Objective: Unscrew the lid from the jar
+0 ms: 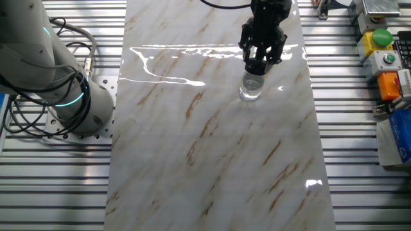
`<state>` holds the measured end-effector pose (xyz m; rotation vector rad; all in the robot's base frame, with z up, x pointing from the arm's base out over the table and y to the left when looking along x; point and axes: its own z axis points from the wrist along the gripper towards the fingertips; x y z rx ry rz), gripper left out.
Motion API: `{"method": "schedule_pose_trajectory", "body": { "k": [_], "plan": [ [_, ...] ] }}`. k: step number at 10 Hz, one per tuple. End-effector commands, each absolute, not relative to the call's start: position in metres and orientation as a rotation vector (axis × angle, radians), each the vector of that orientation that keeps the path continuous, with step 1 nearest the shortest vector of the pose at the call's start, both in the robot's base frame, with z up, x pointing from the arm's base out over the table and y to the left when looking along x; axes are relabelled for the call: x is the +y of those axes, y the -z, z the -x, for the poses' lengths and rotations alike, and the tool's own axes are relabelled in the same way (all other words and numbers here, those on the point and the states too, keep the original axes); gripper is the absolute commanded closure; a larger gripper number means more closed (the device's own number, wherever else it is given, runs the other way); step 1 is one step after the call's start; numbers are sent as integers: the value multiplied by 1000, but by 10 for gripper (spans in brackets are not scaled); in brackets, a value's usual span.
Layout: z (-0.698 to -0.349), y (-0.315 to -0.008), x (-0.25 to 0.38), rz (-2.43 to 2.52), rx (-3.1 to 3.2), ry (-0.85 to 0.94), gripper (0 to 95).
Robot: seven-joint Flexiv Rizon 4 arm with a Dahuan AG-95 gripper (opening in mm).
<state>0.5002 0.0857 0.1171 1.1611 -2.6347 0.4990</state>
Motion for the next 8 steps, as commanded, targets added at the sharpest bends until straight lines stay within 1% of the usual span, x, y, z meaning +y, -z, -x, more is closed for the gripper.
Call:
{"method": "schedule_pose_trajectory", "body": {
  "k": [1,8],
  "plan": [
    [-502,-116,86,-1172,-2631,-497,190],
    [-502,-116,86,-1192,-2634,-508,190]
  ]
}}
